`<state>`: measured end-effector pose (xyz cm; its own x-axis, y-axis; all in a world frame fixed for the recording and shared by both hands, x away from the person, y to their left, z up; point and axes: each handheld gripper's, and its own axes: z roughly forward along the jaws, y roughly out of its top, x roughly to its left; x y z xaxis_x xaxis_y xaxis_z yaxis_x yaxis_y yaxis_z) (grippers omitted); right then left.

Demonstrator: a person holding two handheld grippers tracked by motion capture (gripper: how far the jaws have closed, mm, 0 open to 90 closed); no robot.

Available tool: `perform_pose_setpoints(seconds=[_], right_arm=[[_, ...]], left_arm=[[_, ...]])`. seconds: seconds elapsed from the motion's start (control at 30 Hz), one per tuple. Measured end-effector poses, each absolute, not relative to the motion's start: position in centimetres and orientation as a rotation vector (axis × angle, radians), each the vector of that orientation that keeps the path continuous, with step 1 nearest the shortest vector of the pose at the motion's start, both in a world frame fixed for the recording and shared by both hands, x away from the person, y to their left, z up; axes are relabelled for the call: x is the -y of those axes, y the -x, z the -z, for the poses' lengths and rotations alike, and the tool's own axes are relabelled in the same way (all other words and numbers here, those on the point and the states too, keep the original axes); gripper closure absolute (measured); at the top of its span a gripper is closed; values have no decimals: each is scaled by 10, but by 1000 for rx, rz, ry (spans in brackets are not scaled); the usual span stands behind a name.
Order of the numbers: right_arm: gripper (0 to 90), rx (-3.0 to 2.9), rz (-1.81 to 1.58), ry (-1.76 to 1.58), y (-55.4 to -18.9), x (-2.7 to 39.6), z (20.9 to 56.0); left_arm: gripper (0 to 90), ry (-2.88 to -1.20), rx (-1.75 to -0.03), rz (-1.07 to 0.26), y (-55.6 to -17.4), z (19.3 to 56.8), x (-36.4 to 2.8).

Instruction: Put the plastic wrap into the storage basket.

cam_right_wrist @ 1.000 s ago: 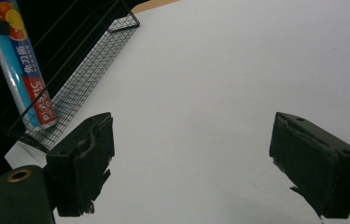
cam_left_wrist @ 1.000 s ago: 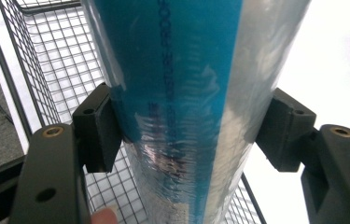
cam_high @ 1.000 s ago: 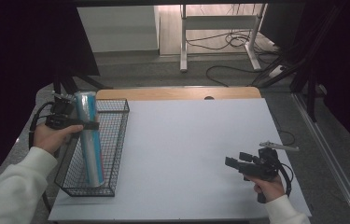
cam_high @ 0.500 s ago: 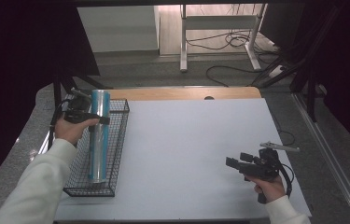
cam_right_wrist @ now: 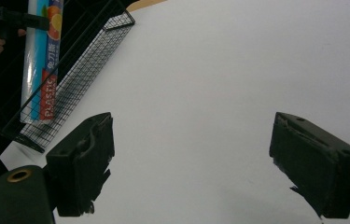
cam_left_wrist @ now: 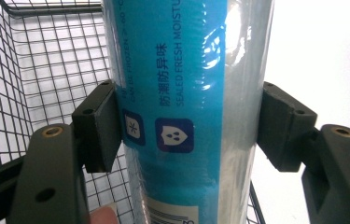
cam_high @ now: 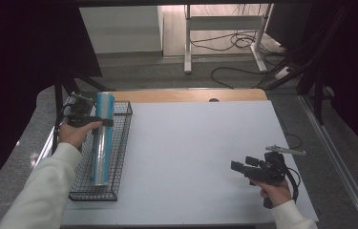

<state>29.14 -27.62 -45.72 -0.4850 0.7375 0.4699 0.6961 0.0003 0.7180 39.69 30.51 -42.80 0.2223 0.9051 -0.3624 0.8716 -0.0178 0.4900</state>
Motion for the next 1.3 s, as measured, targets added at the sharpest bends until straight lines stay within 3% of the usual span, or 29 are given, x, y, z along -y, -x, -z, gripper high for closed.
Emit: perform_pose_setpoints(seconds=[0.47,1.17,1.27,1.3], right_arm=[[144,-2192,-1522,-1572,-292,276,458],[143,-2200,-1499,-1576,-294,276,461],[143,-2199,-1500,-1575,-294,276,461],[143,-2201,-1501,-1574,-294,277,461]], left_arm=[[319,-1886,-1801,-65,-431,464,-288],[310,-1905,-1914,-38,-448,494,-280],[301,-1914,-1915,-31,-449,498,-281],[246,-1918,-1909,-25,-449,497,-281]])
